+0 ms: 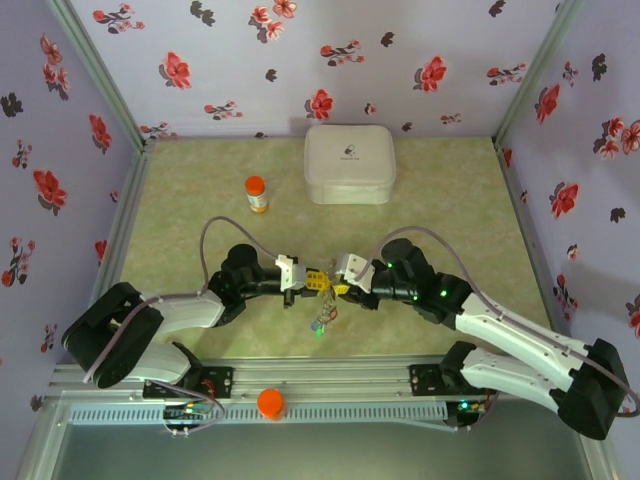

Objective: Put the keys on the keyring

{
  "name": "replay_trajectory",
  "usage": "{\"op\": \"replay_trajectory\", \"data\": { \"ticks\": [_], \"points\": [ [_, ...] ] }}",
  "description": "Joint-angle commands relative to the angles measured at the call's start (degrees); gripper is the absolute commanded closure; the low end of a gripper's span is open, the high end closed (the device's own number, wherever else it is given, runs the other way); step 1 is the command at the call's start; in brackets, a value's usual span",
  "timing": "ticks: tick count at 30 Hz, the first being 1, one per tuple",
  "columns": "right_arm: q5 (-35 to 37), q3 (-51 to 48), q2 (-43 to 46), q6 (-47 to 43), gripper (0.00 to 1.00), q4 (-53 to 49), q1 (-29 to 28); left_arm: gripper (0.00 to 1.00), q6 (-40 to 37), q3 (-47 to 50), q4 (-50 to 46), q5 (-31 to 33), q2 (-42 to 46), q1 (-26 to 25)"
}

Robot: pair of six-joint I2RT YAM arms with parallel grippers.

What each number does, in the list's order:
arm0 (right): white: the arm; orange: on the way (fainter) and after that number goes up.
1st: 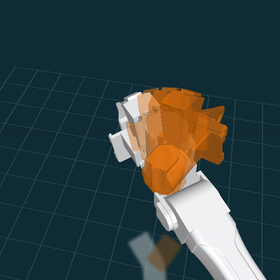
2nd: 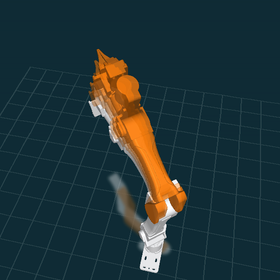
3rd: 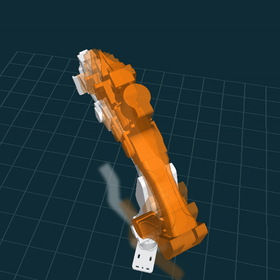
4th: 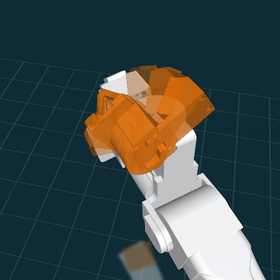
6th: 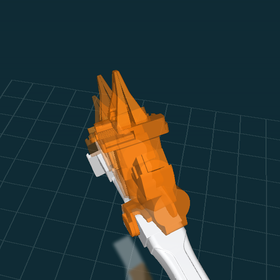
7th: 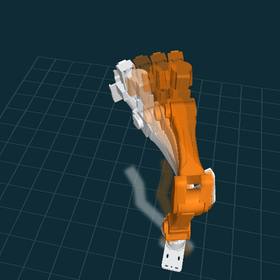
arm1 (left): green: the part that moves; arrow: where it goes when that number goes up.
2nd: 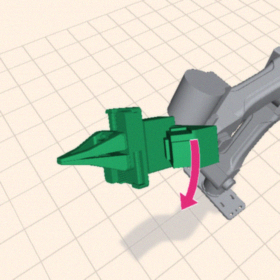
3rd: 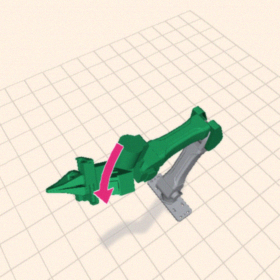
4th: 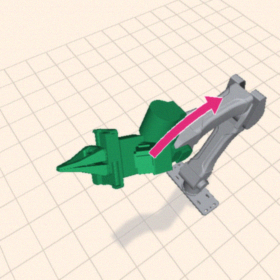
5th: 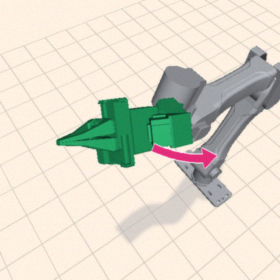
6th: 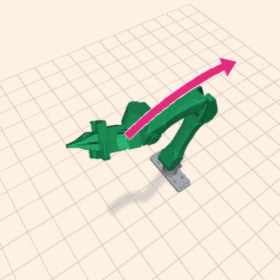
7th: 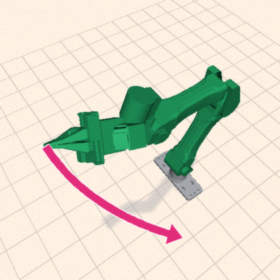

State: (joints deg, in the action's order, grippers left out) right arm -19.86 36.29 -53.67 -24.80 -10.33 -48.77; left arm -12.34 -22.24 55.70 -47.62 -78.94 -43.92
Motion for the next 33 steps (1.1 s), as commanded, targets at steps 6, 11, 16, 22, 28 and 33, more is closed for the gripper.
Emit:
{"op": "replay_trajectory", "data": {
  "ticks": [6,11,16,22,28,33],
  "points": [
    [-2.4,-1.1,0.1,1.8,0.77,3.4,0.2,1.00,-0.7,-1.8,3.1,-1.0,-0.6,-0.3],
    [3.7,-3.1,2.0,3.1,0.72,4.4,0.2,1.00,-0.5,-1.2,4.5,0.3,-0.5,-0.3],
    [6.1,-10.9,6.0,9.3,0.65,14.2,0.1,1.00,0.1,0.0,7.5,2.3,-0.9,-0.3],
    [2.3,-12.3,2.9,11.7,0.64,18.1,-0.3,1.00,0.8,0.3,8.8,2.8,-1.1,-0.3],
    [1.4,-12.7,-0.9,12.3,0.63,23.3,-0.6,1.00,1.1,0.3,9.2,3.1,-0.8,-0.3],
    [3.6,-13.0,-2.6,12.3,0.67,25.6,-0.6,1.00,1.3,0.3,9.4,3.3,-0.6,-0.3]
  ]
}}
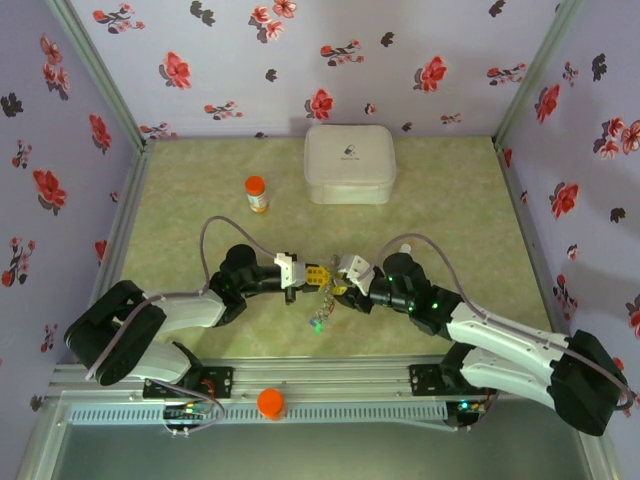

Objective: Put the keys on the keyring

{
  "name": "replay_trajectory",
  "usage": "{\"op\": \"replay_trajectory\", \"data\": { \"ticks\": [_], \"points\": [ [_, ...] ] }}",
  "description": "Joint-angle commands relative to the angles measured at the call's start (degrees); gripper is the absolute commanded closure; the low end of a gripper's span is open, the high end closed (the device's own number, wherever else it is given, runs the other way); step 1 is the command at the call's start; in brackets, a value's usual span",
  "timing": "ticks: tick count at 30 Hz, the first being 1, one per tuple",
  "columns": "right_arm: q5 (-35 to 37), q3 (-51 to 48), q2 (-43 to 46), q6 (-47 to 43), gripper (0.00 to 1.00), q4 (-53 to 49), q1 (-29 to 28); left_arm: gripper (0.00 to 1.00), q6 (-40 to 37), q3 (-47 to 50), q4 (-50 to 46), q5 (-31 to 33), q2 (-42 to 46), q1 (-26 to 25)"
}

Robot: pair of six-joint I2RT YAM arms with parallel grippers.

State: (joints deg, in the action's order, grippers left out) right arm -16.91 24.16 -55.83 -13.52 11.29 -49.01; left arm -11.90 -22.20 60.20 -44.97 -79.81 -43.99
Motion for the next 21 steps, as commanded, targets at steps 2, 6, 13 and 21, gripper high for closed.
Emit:
{"op": "replay_trajectory", "data": {
  "ticks": [2,6,13,21],
  "points": [
    [1.0,-0.9,-0.6,0.9,0.71,4.4,-0.4,1.00,0.8,0.3,4.9,0.6,0.2,-0.2],
    [1.6,-0.7,0.6,0.4,0.87,3.7,-0.4,1.00,0.5,0.6,4.9,1.1,0.3,-0.2],
    [5.1,3.0,5.6,-3.0,1.00,-4.6,-0.4,1.00,-1.5,1.0,2.9,3.2,1.1,-0.2],
    [5.9,9.4,6.7,-6.6,1.00,-13.3,-1.0,1.00,-5.0,0.4,-5.3,6.1,2.9,-0.2]
  ]
}}
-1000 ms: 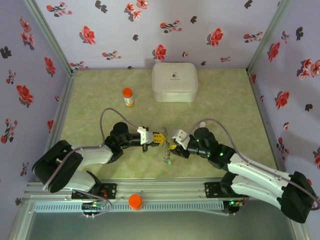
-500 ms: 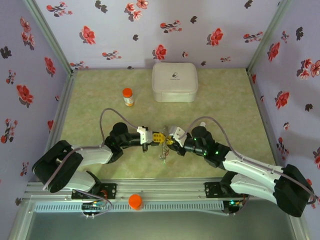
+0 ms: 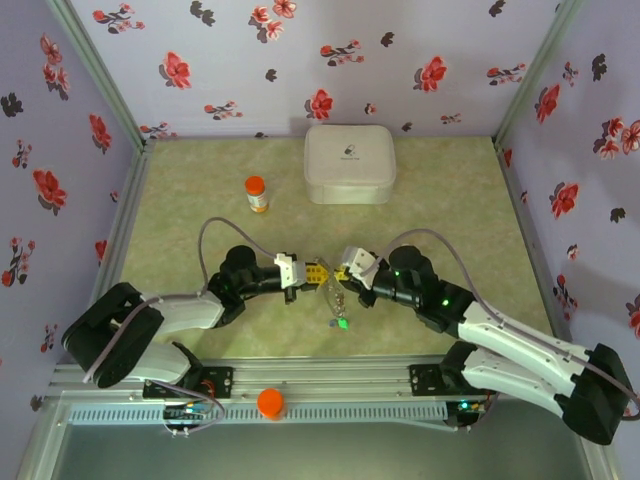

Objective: Put the keys on the keyring

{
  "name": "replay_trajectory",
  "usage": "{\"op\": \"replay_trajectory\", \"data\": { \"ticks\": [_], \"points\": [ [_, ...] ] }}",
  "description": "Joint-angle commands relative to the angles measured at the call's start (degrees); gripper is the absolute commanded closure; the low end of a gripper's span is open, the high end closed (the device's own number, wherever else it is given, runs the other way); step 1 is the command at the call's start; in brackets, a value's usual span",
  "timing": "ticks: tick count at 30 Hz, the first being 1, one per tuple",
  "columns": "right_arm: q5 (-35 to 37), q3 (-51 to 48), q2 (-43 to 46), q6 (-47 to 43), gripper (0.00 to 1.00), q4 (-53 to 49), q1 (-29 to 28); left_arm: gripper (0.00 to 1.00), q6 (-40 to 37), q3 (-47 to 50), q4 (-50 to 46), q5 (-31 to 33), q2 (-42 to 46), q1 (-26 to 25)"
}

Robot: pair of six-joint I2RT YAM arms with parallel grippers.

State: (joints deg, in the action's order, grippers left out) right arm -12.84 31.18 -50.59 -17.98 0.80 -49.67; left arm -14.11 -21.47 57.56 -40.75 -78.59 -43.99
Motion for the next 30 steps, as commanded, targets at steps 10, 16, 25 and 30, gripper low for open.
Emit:
{"op": "replay_trajectory", "data": {
  "ticks": [10,16,25,30],
  "points": [
    [5.8,6.6,-1.3,-4.9,1.00,-6.6,-2.6,0.22,1.4,3.9,-3.2,18.1,8.9,-0.1],
    [6.2,10.7,-7.8,-6.2,1.00,-5.7,-4.3,0.06,8.9,6.8,-16.8,54.2,28.7,1.5],
    [8.2,19.5,-26.9,3.3,1.00,12.3,-11.4,0.06,13.3,5.2,-34.1,76.4,50.8,5.9],
    [13.1,17.8,-35.5,5.8,1.00,15.1,-9.4,0.07,15.5,2.9,-36.1,85.1,49.7,7.9]
  ]
}}
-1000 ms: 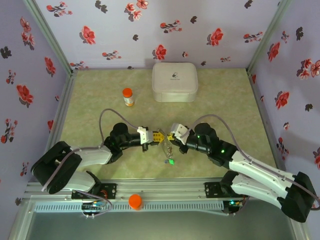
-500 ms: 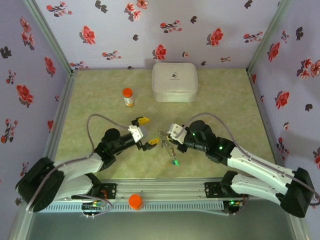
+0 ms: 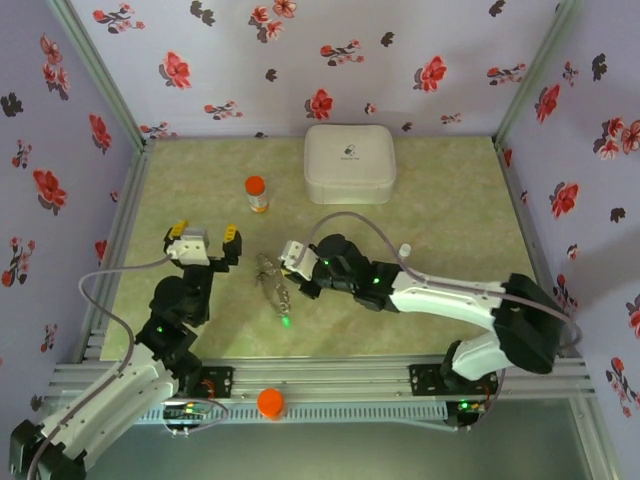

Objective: Put the keys on the keyring

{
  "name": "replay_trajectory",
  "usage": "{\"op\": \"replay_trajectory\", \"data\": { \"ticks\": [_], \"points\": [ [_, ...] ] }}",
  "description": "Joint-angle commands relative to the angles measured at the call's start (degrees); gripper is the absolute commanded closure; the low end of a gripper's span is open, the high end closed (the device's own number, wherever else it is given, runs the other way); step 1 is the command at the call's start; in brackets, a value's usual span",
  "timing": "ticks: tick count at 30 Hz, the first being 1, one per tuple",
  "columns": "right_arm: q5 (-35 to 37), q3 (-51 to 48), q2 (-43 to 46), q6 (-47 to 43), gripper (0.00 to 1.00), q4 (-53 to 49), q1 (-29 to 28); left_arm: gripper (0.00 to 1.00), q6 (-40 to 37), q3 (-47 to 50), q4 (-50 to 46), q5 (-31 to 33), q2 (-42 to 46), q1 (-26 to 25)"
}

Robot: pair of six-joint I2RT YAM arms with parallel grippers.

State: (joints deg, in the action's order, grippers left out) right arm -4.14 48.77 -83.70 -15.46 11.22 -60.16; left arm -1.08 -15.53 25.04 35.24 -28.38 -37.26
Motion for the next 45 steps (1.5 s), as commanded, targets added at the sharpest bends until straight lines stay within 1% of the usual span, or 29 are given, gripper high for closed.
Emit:
{"op": "replay_trajectory", "data": {
  "ticks": [1,3,8,11,13,15,17,19,21,22,23,25,27,28,29,30,31,33,35,36,37,38,39,41,42,43,45],
  "points": [
    [5.3,-0.1,-3.1,2.8,1.00,2.5,1.7,0.07,4.9,-3.3,-4.3,9.1,-1.3,1.9],
    [6.8,-1.1,-3.4,0.9,1.00,-2.2,2.7,0.07,6.5,-3.6,-5.6,8.2,-3.0,3.0],
    [14.4,-2.2,-3.2,-8.6,1.00,-16.6,2.8,0.06,8.7,-3.1,-6.1,5.8,-8.3,5.5],
    [18.0,-2.7,-3.9,-13.6,0.89,-23.7,2.7,0.05,10.1,-2.7,-6.1,3.9,-11.7,7.8],
    [20.7,-2.3,-4.9,-16.5,0.77,-28.5,2.7,0.05,10.6,-2.5,-6.2,2.8,-13.9,9.4],
    [22.9,-2.2,-4.8,-17.7,0.69,-31.3,3.2,0.03,10.4,-2.2,-6.3,2.2,-15.7,10.9],
    [23.0,-2.5,-3.1,-17.4,0.63,-32.1,4.5,0.01,10.8,-2.3,-7.2,1.2,-17.0,12.9],
    [20.0,-3.1,0.8,-14.2,0.60,-31.0,7.6,0.00,10.7,-2.4,-8.1,0.1,-17.9,15.3],
    [14.1,-4.9,6.7,-6.9,0.56,-26.8,12.8,0.00,10.6,-3.3,-9.9,-2.2,-18.1,18.3],
    [11.3,-7.2,10.6,-2.5,0.53,-22.2,16.2,0.00,10.0,-3.6,-10.4,-2.4,-18.1,19.4],
    [10.6,-9.5,13.6,1.9,0.48,-17.4,18.9,0.00,9.5,-3.9,-10.9,-2.2,-17.9,20.2],
    [13.4,-15.3,19.7,8.5,0.41,-7.9,23.5,0.00,8.4,-4.0,-11.4,-2.7,-17.1,22.4],
    [18.5,-18.2,22.4,11.2,0.38,-3.9,27.2,0.00,7.6,-2.8,-9.5,-3.3,-17.5,25.1],
    [21.2,-19.3,22.8,11.1,0.38,-2.3,29.0,0.00,7.7,-2.0,-7.9,-3.8,-18.5,26.6],
    [22.8,-20.0,22.6,10.5,0.37,-0.9,30.7,0.00,7.8,0.2,-5.7,-4.3,-19.5,27.6],
    [26.6,-21.3,22.2,9.9,0.37,1.8,32.5,0.00,7.6,1.6,-2.4,-4.8,-21.0,28.4],
    [28.3,-22.9,21.4,8.9,0.38,5.8,34.5,0.00,6.9,3.0,1.2,-5.3,-22.8,28.7],
    [29.6,-26.9,19.1,6.6,0.38,15.7,37.8,0.00,4.7,5.8,10.0,-5.9,-27.1,28.9],
    [27.2,-30.6,16.1,7.4,0.38,25.1,41.7,0.00,3.3,7.2,19.1,-6.4,-32.1,29.2],
    [24.7,-32.4,14.1,8.9,0.38,29.7,43.9,0.00,0.9,7.6,22.7,-7.5,-33.8,29.3],
    [21.9,-34.0,12.0,10.9,0.38,34.5,46.0,0.00,0.3,8.0,26.2,-7.8,-35.8,29.6],
    [19.9,-35.2,10.0,11.7,0.38,39.1,47.4,0.00,0.3,8.1,29.1,-7.9,-37.7,29.8],
    [19.3,-35.9,7.9,10.2,0.37,43.4,47.6,0.00,0.5,8.1,31.9,-8.3,-40.1,30.5],
    [18.0,-35.3,4.2,8.7,0.37,47.2,48.6,0.00,-0.1,7.7,37.5,-9.1,-44.6,31.0],
    [18.4,-34.1,2.7,9.6,0.37,45.6,49.2,0.00,-0.4,6.8,39.6,-9.4,-47.0,31.4],
    [17.1,-34.0,1.3,10.4,0.37,47.0,50.3,0.00,1.3,5.8,39.5,-10.3,-48.7,31.9],
    [16.6,-35.1,1.0,12.7,0.38,49.1,52.1,0.00,1.3,4.2,41.1,-14.8,-53.7,32.6]
  ]
}}
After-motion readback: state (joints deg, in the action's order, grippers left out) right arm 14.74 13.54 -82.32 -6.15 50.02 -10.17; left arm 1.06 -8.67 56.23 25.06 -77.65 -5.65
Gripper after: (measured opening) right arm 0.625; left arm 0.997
